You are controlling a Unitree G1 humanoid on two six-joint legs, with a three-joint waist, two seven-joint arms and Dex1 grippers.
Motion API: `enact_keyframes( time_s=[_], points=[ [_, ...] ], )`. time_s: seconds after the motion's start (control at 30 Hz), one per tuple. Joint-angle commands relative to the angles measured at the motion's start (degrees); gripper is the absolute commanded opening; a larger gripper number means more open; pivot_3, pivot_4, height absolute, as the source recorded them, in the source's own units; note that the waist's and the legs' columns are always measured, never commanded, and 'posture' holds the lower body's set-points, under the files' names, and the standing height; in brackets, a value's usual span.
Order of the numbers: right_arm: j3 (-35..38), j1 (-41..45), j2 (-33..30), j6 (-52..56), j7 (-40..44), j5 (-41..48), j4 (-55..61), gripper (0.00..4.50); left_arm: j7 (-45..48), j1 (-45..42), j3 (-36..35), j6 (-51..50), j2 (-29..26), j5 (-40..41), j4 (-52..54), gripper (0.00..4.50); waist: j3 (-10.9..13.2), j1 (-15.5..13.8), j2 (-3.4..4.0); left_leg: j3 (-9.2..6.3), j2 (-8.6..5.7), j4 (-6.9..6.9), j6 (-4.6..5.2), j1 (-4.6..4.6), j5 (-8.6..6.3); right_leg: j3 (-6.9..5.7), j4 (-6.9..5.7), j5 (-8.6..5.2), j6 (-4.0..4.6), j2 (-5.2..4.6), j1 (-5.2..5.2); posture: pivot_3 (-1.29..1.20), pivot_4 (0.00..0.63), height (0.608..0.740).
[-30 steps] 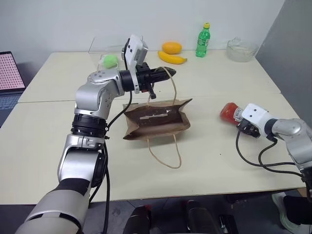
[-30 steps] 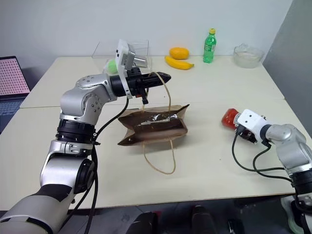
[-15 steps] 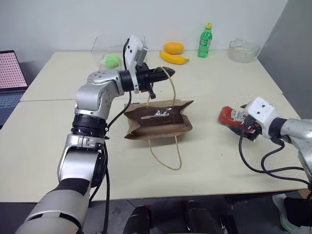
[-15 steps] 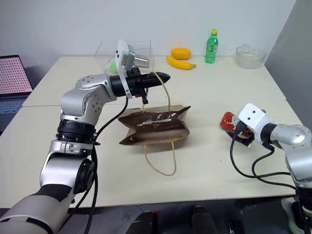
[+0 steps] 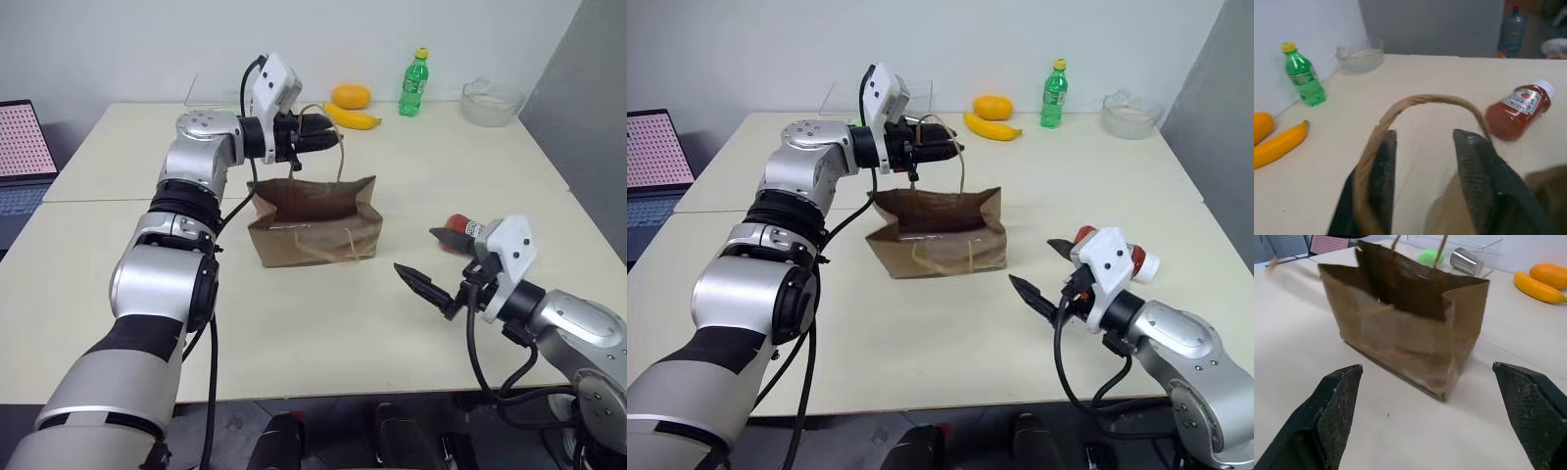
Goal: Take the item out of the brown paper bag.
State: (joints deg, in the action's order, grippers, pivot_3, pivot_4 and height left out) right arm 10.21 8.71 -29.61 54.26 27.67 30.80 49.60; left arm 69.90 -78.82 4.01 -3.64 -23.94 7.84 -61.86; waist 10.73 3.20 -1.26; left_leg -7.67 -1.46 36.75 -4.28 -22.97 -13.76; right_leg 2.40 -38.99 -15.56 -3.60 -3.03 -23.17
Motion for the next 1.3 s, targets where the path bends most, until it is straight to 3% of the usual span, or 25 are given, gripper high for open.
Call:
enact_keyframes(
  time_s=[0.03,0.17,0.5,0.73,0.9,1.03,1.17,1.3],
  points=[
    [-1.0,0.9,-0.5,-1.5,-0.9,0.5,0.5,4.50,5.4,-0.7,0.3,0.1,-2.8,-1.2,1.3,3.18,0.0,0.1,0.00,0.00,0.00,0.00,0.00,0.00,0.00,0.00,-0.01,0.00,0.00,0.00,0.00,0.00,0.150,0.740],
    [-1.8,1.4,-0.9,-2.7,-0.4,0.7,-1.0,4.50,7.1,0.7,-0.7,-1.0,-5.3,-1.2,3.4,4.47,0.0,0.3,0.00,-0.01,0.04,0.00,0.00,0.02,0.00,0.00,-0.02,0.00,0.00,0.03,-0.01,0.00,0.150,0.740],
    [-2.9,3.2,-1.7,-9.4,2.3,-0.3,-6.8,4.50,8.9,10.2,-5.3,-12.5,-11.7,4.7,21.3,4.47,0.0,0.4,0.01,-0.02,0.07,0.01,0.00,0.02,0.00,0.01,-0.04,0.00,0.00,0.02,-0.01,0.00,0.150,0.740],
    [-2.4,4.1,0.9,-22.1,1.5,-5.0,-12.0,4.50,-8.8,22.3,-15.7,-17.4,-13.8,8.4,40.1,4.47,0.0,0.5,0.00,-0.06,0.12,0.02,0.00,0.04,0.00,0.00,-0.05,0.01,0.01,0.03,-0.01,0.00,0.150,0.740],
    [-1.7,3.5,3.1,-26.7,0.2,-5.8,-14.6,4.50,-29.4,38.3,-25.2,-22.0,-8.8,9.3,62.5,4.47,0.0,0.1,0.01,-0.05,0.12,0.05,-0.01,0.04,0.01,0.05,-0.08,0.02,0.03,-0.02,-0.01,0.00,0.150,0.740],
    [-2.5,1.5,5.7,-30.8,-1.0,-7.7,-18.4,4.50,-47.5,60.1,-28.7,-18.1,3.0,2.3,80.6,4.47,-0.2,-0.1,0.09,0.08,0.11,-0.01,-0.01,0.16,0.00,0.22,0.00,0.02,0.03,-0.08,0.04,0.00,0.150,0.740],
    [-2.7,1.0,7.7,-35.0,-2.1,-10.2,-22.4,4.50,-52.3,72.9,-25.8,-14.5,8.2,-1.0,86.3,4.47,-0.2,-0.6,0.02,0.02,0.13,0.05,-0.02,0.11,0.00,0.12,-0.06,0.04,0.05,-0.02,0.02,0.00,0.150,0.740],
    [-3.6,0.6,8.6,-37.8,-1.7,-11.7,-25.0,4.50,-51.9,77.3,-22.9,-9.2,8.7,-1.5,85.6,4.47,-0.2,-1.3,0.03,0.08,0.10,0.06,-0.01,0.16,0.00,0.13,-0.05,0.03,0.05,-0.01,0.09,0.00,0.150,0.740]
  ],
)
